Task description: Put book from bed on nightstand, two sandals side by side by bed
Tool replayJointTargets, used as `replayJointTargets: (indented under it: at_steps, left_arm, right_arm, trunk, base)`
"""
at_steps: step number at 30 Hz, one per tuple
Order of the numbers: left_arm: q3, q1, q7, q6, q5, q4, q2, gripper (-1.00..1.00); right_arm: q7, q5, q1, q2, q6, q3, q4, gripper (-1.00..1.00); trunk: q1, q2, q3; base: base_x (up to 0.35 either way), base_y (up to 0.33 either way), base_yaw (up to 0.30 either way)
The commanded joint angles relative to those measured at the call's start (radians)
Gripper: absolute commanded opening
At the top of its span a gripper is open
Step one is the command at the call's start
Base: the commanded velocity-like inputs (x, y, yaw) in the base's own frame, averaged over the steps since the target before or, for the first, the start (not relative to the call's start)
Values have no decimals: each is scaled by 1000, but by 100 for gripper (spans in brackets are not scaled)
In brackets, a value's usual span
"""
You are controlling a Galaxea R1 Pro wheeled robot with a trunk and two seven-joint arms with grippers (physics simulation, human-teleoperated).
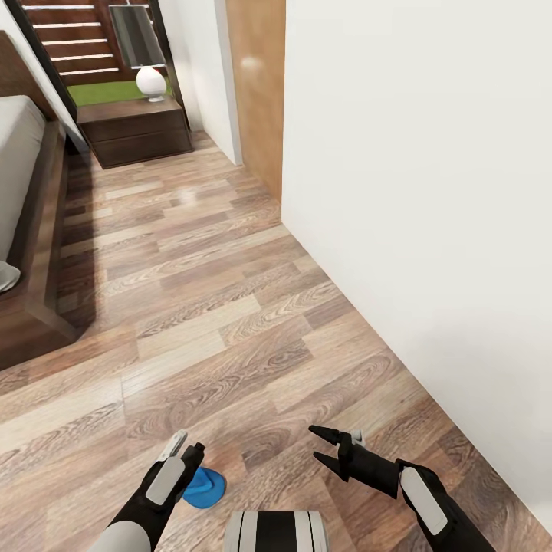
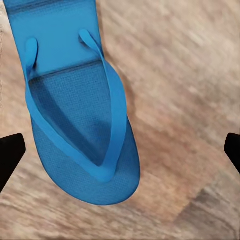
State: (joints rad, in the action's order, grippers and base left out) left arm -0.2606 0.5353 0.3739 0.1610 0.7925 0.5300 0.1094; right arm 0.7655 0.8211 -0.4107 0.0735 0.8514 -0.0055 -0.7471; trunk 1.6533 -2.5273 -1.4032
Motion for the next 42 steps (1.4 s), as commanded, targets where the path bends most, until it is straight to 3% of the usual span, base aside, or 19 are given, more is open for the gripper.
replayJointTargets:
  at_steps: [1,19,22,26,29,35,42]
  left_arm:
    - [-5,0,4,4,6,3,1,100]
    - [-5,0,5,3,7,2,1,100]
    - [-5,0,5,3,7,3,1,100]
    - [-7,0,5,3,6,3,1,100]
    - [-7,0,5,0,5,3,0,100]
    - [-7,0,6,-70,4,4,0,100]
    - [-6,0,5,-84,4,4,-1,100]
  right_arm:
    - [2,1,0,0,5,-1,0,100]
    - [3,2,0,0,5,-1,-2,100]
    - [52,2,0,0,5,0,-21,100]
    - [198,1,0,0,5,1,-42,100]
    - [232,0,0,0,5,2,-45,100]
    - [255,0,0,0,5,1,-47,100]
    - [256,0,0,0,5,1,-47,100]
  trunk:
    - [0,0,-5]
    - [8,-5,-74]
    - [10,-5,-86]
    - [10,-5,-86]
    - [10,-5,-86]
    - [10,-5,-86]
    - [10,-5,-86]
  base:
    - [0,0,0]
    - [0,0,0]
    - [0,0,0]
    - [0,0,0]
    - [0,0,0]
    - [0,0,0]
    - [0,0,0]
